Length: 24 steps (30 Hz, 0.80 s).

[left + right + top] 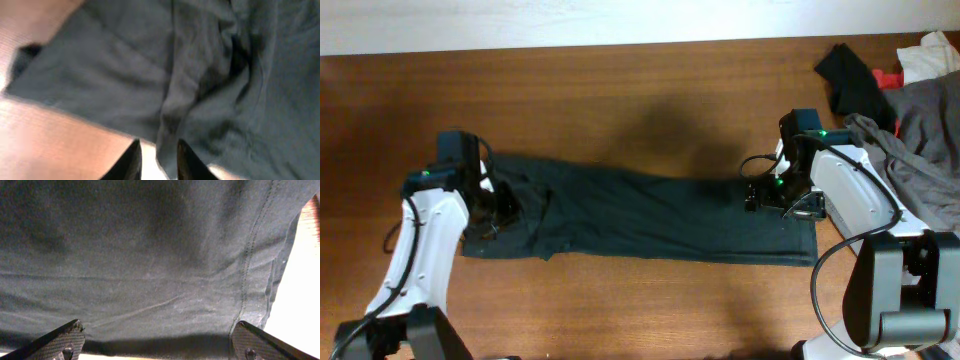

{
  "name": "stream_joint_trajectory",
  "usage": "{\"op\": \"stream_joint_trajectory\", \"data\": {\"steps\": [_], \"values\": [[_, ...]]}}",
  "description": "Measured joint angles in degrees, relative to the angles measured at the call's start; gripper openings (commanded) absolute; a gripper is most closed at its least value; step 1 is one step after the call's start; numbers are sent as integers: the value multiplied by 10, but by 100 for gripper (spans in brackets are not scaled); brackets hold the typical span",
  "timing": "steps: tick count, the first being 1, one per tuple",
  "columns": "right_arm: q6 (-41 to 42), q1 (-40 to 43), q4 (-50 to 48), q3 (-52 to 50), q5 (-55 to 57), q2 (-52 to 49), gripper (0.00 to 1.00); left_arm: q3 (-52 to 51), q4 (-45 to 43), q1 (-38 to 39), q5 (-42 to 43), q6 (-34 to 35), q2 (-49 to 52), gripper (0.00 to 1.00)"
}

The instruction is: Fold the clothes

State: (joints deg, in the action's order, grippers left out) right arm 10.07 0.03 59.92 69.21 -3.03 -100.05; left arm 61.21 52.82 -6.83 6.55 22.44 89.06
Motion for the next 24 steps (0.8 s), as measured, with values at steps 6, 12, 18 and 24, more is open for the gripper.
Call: {"op": "stream_joint_trajectory", "data": {"steps": [6,12,18,24], "values": [[0,0,0,0,0,0,99,-61,-74,0,14,-9,3,29],[0,0,0,0,0,0,99,-82,-112,18,15,-26,19,33],[0,0,0,0,0,0,99,-82,-135,49,-8,-33,60,32],[0,0,0,0,0,0,99,-83,-137,52,-35,-34,77,33]]}}
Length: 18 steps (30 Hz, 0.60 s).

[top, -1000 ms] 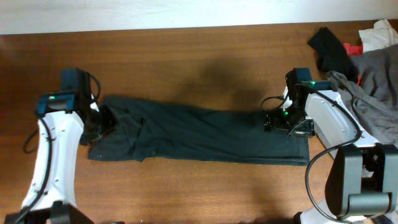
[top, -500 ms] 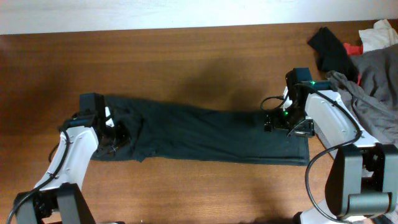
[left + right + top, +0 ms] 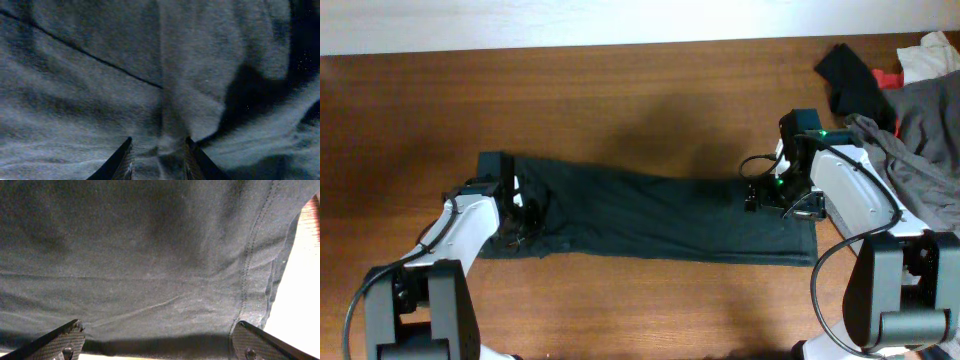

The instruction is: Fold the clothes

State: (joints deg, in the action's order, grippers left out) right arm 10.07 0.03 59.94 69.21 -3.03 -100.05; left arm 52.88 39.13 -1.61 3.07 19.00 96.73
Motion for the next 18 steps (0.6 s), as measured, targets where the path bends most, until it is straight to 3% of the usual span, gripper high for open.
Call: {"op": "stream_joint_trajectory", "data": {"steps": [18], "values": [[0,0,0,0,0,0,99,-10,-28,0,4,0,3,31]]}}
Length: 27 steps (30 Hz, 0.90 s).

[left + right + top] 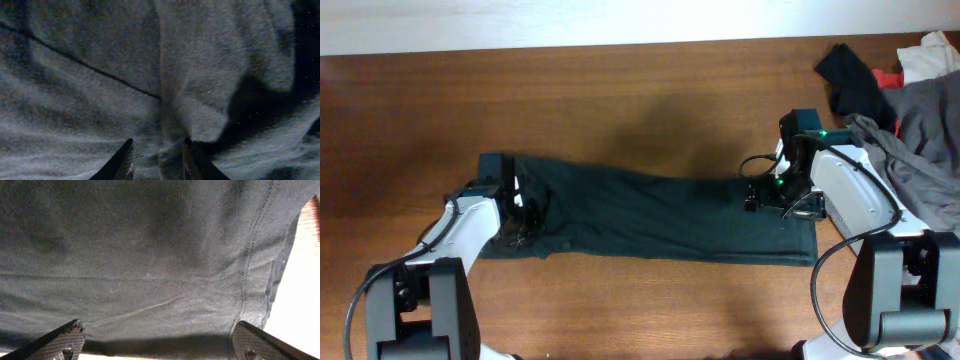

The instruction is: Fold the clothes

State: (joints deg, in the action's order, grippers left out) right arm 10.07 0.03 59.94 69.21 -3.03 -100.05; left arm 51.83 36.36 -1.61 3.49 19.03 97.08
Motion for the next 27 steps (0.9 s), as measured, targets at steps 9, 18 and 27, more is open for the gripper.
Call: {"op": "stream_joint_trajectory", "data": {"steps": [9,18,27], "values": [[0,0,0,0,0,0,99,0,-5,0,18,0,0,24],[0,0,0,0,0,0,99,0,-15,0,21,0,0,22],[0,0,0,0,0,0,99,-2,-22,0,21,0,0,27]]}}
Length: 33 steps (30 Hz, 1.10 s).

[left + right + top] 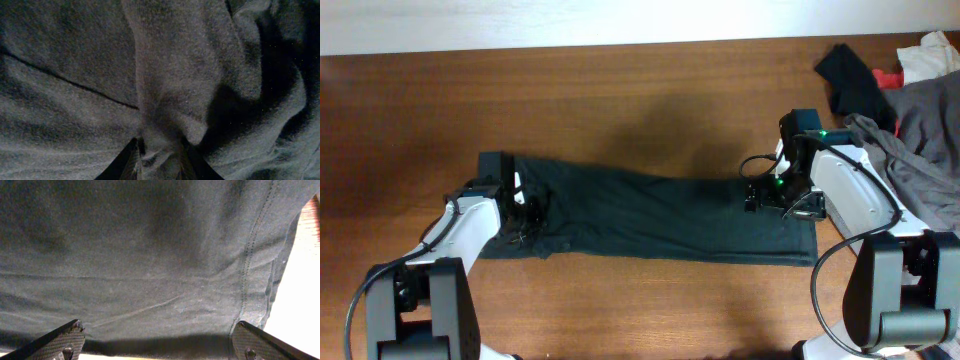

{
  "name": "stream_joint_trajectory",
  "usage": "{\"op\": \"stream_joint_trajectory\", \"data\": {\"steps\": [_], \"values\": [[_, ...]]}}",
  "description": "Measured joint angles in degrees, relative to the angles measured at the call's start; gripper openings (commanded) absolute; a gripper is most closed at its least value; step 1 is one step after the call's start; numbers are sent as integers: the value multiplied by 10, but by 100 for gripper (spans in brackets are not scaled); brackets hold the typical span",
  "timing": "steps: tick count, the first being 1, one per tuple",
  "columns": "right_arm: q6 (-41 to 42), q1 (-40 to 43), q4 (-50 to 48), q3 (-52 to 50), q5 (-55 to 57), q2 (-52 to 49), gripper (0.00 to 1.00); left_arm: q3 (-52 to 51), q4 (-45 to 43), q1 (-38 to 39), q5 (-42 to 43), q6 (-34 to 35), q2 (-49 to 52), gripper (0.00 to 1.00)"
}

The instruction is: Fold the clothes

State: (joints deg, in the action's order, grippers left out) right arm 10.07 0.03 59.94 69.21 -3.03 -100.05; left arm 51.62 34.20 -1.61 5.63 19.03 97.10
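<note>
A dark teal pair of trousers [650,212] lies stretched left to right across the wooden table [620,100]. My left gripper [526,214] is pressed down on its left end. In the left wrist view the left gripper [159,161] is shut on a raised fold of the cloth [165,100], bunched between the fingertips [131,159]. My right gripper [761,195] rests low over the right end. In the right wrist view the right gripper [157,341] stands wide open above flat fabric, the stitched hem [247,265] near its right finger.
A heap of other clothes sits at the back right corner: a grey garment [920,125], a black one [855,80], a white piece [932,50] and a bit of red [890,76]. Bare wood lies behind and in front of the trousers.
The left fingers have drawn closer together, and the fold of cloth between them is bunched up more tightly. The right gripper and the trousers' outline have not changed.
At first my left gripper hovered narrowly open at the left end's near edge, table showing beside it. It then sat further in on the cloth, astride a ridge. The fingers have since closed onto that ridge. The right gripper stayed open over the right end throughout.
</note>
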Motion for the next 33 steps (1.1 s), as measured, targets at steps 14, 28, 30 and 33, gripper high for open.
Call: {"op": "stream_joint_trajectory", "data": {"steps": [14,28,30,33], "values": [[0,0,-3,0,0,0,99,-5,-2,0,-5,0,0,8],[0,0,-3,0,0,0,99,-5,8,0,-7,0,0,1],[0,0,-3,0,0,0,99,-3,19,0,-7,0,0,1],[0,0,-3,0,0,0,99,5,38,0,-7,0,0,1]]}}
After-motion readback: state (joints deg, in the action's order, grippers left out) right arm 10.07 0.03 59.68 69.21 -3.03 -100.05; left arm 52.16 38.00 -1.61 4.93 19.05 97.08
